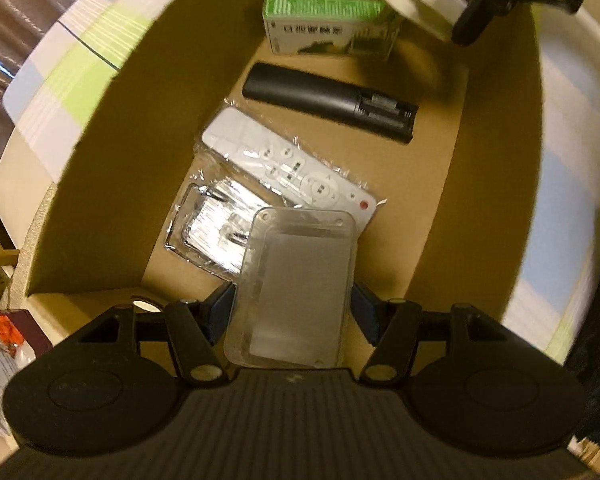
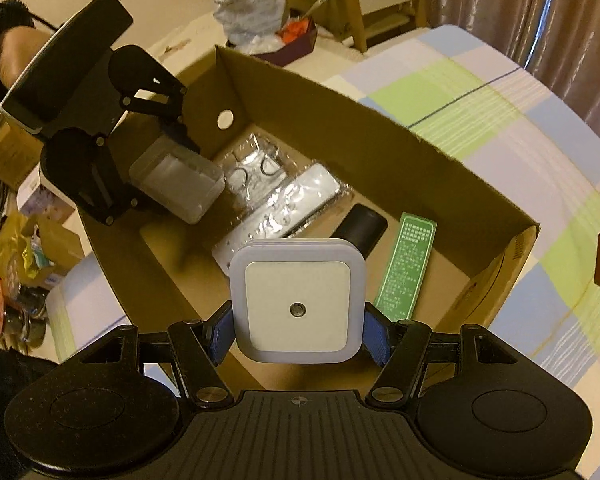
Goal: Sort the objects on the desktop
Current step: 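Lower the night light and clear tray into the box and open both tools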
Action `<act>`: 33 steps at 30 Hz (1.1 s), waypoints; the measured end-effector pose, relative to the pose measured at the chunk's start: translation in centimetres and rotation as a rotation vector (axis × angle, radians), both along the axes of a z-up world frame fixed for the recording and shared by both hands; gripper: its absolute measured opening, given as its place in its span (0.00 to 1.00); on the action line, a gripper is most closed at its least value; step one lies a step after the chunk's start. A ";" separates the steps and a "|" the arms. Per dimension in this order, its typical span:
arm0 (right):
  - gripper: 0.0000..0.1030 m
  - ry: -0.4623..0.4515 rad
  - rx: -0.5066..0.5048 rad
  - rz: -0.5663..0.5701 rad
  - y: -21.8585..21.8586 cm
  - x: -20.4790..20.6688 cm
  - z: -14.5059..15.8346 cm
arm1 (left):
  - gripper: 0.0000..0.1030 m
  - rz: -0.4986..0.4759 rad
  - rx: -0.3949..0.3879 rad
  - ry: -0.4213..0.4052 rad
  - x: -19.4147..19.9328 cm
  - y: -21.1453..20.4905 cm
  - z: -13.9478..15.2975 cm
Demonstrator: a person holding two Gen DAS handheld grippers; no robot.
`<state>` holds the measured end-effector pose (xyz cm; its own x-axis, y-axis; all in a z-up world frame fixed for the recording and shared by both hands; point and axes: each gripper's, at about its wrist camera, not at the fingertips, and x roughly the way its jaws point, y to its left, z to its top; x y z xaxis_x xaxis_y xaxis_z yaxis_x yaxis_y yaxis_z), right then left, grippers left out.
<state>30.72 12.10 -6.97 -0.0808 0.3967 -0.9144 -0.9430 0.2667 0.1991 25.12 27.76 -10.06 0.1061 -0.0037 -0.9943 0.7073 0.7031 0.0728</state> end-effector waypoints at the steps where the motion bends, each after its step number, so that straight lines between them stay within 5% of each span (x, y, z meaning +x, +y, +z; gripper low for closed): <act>1: 0.62 -0.001 -0.010 0.001 0.0 0.0 -0.2 | 0.57 -0.011 0.015 0.008 0.1 -0.1 -0.5; 6: 0.62 -0.008 -0.056 0.021 -0.2 -0.1 -0.2 | 0.57 -0.072 0.095 0.055 -0.1 -0.4 -2.7; 11: 0.62 -0.013 -0.108 0.084 0.1 -0.5 -0.3 | 0.59 -0.101 0.093 0.075 -0.3 -0.4 -3.1; 17: 0.62 0.013 -0.194 0.197 1.4 -0.8 -1.5 | 0.74 -0.110 0.091 0.014 -0.6 0.2 -2.1; 33: 0.62 0.042 -0.543 0.458 4.6 -0.6 -6.1 | 0.78 -0.073 0.080 -0.094 -1.5 0.1 -0.3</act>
